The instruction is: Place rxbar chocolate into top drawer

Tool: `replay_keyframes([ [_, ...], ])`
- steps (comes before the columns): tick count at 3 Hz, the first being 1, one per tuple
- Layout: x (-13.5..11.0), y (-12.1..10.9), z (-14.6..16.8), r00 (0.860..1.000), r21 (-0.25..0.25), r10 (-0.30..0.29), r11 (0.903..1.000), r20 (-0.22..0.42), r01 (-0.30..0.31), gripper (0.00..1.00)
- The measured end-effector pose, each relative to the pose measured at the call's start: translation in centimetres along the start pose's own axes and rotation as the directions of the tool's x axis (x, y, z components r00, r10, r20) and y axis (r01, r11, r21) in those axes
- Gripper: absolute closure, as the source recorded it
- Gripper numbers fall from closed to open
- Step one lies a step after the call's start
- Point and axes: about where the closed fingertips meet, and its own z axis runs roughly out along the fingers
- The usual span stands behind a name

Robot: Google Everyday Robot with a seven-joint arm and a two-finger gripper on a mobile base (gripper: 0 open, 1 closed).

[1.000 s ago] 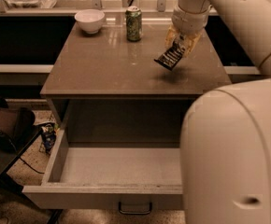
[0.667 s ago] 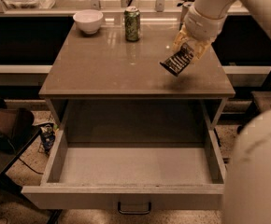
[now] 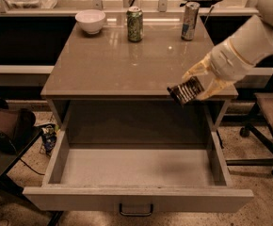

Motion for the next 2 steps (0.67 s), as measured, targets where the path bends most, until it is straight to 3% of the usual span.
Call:
replay_keyframes([
  [1, -4.33, 2.74, 1.36, 0.996, 0.019, -0.015, 0.9997, 0.082, 0.014, 1.00],
  [2, -4.71, 2.84, 1.74, 0.997, 0.010, -0.012, 0.9999, 0.080, 0.011, 1.00],
])
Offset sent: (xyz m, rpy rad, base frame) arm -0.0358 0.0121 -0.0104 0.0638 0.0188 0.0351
